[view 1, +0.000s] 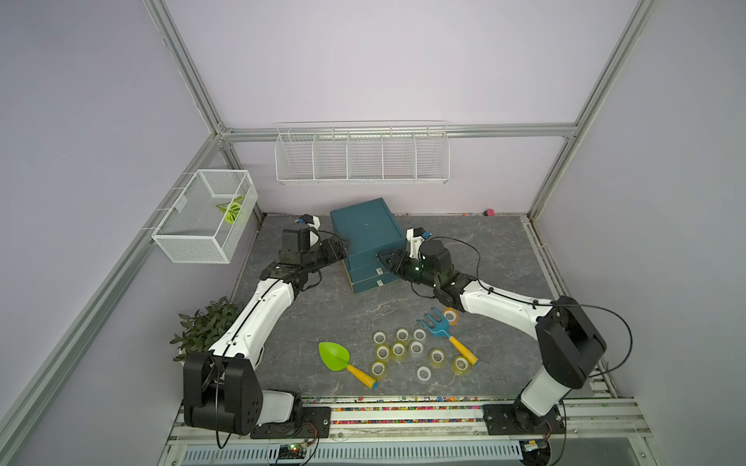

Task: Place the transparent tape into the drawer according to color
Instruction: Open the drawer in the storage box.

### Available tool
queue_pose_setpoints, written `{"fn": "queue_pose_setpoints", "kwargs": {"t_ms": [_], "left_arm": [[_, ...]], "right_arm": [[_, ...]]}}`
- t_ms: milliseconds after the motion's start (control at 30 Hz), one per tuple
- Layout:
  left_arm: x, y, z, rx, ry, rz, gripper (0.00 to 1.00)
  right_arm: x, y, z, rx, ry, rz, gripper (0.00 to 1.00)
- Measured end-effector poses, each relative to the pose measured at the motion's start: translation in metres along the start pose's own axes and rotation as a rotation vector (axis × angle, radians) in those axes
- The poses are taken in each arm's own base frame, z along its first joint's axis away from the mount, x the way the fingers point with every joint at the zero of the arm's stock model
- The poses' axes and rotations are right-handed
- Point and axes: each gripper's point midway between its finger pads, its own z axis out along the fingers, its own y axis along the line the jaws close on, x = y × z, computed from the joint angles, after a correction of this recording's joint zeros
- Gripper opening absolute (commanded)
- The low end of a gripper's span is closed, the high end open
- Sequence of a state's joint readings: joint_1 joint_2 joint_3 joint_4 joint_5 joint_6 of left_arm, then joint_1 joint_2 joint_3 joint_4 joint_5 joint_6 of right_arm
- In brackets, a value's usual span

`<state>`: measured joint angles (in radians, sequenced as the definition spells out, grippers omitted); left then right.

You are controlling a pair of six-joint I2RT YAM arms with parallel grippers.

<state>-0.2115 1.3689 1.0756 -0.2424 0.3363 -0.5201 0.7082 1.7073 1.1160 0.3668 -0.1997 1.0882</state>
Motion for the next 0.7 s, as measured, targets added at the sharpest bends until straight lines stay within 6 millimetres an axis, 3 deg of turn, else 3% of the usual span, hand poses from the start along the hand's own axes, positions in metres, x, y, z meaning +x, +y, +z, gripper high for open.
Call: {"fn": "queue_pose_setpoints", "kwargs": {"t_ms": [167, 367, 700], "left_arm": [[0.001, -0.001, 0.001, 0.008, 0.001, 0.002, 0.83], [0.002, -0.003, 0.005, 0.02, 0.01, 0.003, 0.82], [0.006, -0.004, 0.009, 0.03, 0.024, 0.005, 0.81]], "right_arm": [[0.002, -0.01, 0.006, 0.023, -0.003, 0.072, 0.44], [-0.002, -0.007, 0.013, 0.011, -0.015, 0.11, 0.35], [-0.006, -0.005, 0.019, -0.002, -0.024, 0.134, 0.02]]}}
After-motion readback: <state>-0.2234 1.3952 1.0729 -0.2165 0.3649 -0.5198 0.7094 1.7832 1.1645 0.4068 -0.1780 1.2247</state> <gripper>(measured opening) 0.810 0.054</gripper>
